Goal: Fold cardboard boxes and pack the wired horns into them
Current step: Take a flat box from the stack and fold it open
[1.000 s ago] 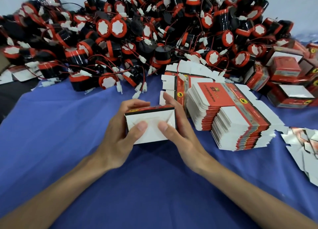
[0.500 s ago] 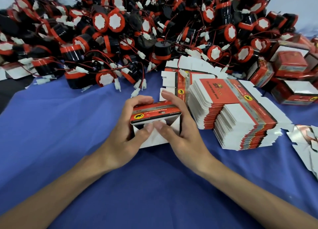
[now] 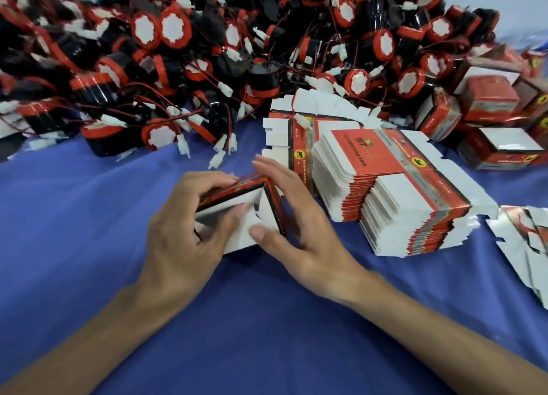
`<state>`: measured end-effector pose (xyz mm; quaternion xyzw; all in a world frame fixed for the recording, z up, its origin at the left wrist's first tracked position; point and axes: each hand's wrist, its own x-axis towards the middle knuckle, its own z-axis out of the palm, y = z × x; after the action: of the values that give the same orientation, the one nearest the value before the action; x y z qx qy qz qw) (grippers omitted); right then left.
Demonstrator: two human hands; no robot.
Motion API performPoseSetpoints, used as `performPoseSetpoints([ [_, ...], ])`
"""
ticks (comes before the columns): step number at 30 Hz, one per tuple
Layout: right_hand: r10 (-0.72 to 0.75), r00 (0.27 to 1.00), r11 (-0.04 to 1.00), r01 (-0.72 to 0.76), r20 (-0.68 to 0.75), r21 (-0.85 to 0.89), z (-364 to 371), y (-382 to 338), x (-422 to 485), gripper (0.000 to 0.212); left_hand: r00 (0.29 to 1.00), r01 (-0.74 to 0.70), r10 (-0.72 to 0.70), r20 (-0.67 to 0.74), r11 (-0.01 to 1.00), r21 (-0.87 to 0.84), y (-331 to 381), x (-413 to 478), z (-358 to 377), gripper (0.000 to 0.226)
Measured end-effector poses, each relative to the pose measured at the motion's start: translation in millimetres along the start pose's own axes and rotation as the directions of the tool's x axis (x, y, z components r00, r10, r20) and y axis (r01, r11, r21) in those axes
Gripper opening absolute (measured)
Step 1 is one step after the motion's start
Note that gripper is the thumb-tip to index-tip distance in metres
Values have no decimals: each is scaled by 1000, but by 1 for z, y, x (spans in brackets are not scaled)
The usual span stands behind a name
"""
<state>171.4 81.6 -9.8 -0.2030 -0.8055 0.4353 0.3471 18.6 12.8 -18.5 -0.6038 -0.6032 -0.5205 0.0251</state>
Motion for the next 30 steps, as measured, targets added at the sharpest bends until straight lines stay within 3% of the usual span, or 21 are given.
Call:
performPoseSetpoints([
  [4,-62,998,994,60,-21,-96,2,1,0,60,959,-283,277,64,906,315,-2,6,-6,24],
  [8,-149,989,976,145,-16,-162,2,8,0,64,909,-413,397,125,827,381,3,8,-10,34],
  [15,-312,950,930,297,-35,-214,7,7,2,68,929,-367,341,145,790,491,15,4,-14,56],
  [17,-235,968,959,216,-87,-182,7,5,2,75,938,-341,323,125,796,501,16,3,-14,54],
  [20,27,987,998,-34,-158,-45,6,1,3,99,966,-252,249,75,823,510,16,5,-16,53],
  [23,223,974,968,-225,35,113,3,0,3,107,969,-239,234,75,830,505,19,4,-13,57],
  [25,195,973,965,-212,122,151,2,3,0,102,969,-243,238,71,846,475,19,1,-11,58],
  [30,63,995,959,-82,81,271,3,3,-1,99,995,-101,95,42,979,179,12,-1,-14,75],
])
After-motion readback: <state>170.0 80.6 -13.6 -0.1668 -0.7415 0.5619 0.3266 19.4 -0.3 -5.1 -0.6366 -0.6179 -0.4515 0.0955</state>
